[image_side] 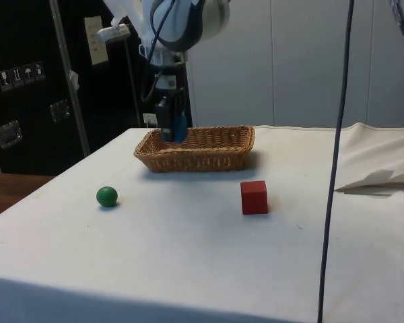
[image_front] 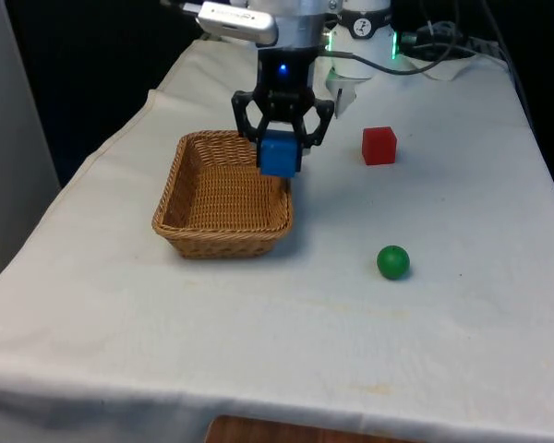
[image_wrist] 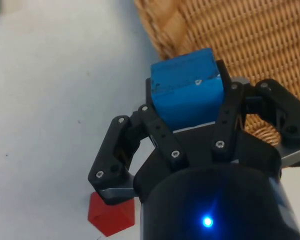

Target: Place all non-red objects into the basket.

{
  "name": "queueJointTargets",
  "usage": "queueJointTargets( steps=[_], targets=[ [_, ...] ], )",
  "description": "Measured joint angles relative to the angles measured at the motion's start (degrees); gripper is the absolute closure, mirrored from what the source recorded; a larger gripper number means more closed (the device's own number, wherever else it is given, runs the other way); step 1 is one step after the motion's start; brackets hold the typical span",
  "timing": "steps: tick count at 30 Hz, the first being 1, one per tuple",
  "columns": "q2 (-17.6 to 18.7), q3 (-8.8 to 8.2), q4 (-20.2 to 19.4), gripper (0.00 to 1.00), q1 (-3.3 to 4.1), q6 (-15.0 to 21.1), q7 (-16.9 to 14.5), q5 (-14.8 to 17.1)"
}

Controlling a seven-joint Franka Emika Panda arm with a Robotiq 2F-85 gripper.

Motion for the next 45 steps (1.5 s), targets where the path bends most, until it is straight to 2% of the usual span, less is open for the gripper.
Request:
queueJointTargets(
  steps=[9, 21, 28, 36, 45],
  targets=[
    [0.7, -1.83, 0.3, 0.99, -0.11, 0.0, -1.5, 0.0],
    [2.3, -3.78, 1.4, 0.99, -0.80, 0.0, -3.4, 0.1],
    [3.6, -3.78, 1.5, 0.99, -0.86, 0.3, -3.4, 0.2],
    [7.2, -3.61, 1.8, 0.99, -0.80, 2.0, -3.5, 2.2],
    [10.1, -3.55, 3.3, 0.99, -0.80, 2.1, -4.0, 4.4]
  ],
)
